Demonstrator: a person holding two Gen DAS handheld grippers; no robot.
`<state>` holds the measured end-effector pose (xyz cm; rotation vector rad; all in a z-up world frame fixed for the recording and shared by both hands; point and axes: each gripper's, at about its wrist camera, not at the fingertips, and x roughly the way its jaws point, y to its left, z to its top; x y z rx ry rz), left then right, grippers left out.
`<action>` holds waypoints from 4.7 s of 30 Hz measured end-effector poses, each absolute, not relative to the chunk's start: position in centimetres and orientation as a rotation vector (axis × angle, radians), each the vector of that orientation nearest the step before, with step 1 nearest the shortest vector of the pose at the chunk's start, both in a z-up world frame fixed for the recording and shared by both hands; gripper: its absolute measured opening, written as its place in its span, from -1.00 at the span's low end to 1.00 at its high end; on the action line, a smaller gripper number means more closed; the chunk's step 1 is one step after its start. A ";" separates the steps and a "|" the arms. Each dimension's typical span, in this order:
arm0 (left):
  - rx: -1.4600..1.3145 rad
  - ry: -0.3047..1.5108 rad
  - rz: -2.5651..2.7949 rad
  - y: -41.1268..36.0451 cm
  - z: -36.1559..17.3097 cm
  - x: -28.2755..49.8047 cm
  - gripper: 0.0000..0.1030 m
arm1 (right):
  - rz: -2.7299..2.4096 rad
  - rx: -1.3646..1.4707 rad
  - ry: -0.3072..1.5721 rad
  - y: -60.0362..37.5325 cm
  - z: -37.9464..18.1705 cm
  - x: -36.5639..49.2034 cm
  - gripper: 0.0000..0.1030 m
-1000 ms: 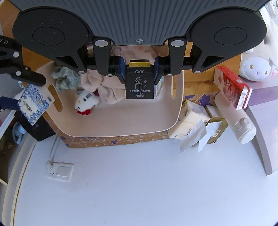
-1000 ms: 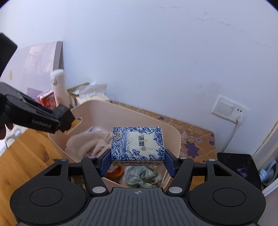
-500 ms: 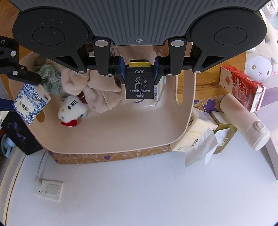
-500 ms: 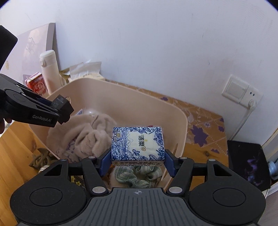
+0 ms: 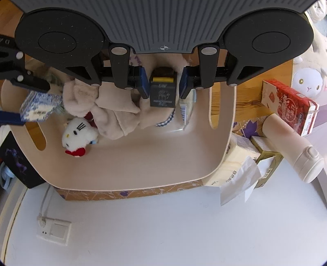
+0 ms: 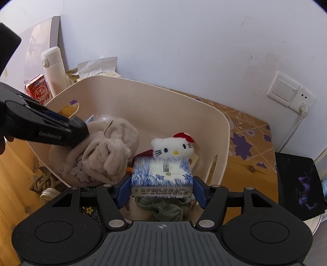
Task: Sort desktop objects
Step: 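Carry both boxes over the basket and open both tools to drop them, then withdraw both tools toward the grey claw clip and orange bottle, then grasp the grey claw clip with the left tool while the right tool grasps the orange bottle, then carry the clip and bottle over the basket and open both tools to drop them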
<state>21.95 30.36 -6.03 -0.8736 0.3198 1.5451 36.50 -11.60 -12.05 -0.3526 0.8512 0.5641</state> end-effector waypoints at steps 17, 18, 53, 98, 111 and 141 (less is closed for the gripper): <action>-0.856 0.207 1.627 26.3 -4.4 20.2 0.28 | 0.478 -0.282 0.786 -12.2 -9.3 32.7 0.53; -0.851 0.201 1.628 26.0 -4.3 20.2 0.28 | 0.475 -0.280 0.782 -12.2 -9.2 32.3 0.55; -0.922 0.228 1.600 17.4 -10.9 20.0 0.38 | 0.469 -0.297 0.879 -10.1 -13.3 25.4 1.00; -0.840 0.391 1.392 23.5 -18.0 21.8 0.48 | 0.431 -0.259 1.018 -5.5 -20.8 27.3 1.00; -0.789 0.355 1.291 24.4 -17.2 22.7 -0.15 | 0.460 -0.243 0.995 -5.4 -20.7 26.0 0.54; -0.937 0.204 1.427 18.7 -15.9 23.8 -0.19 | 0.485 -0.204 0.944 -12.0 -17.2 22.1 0.54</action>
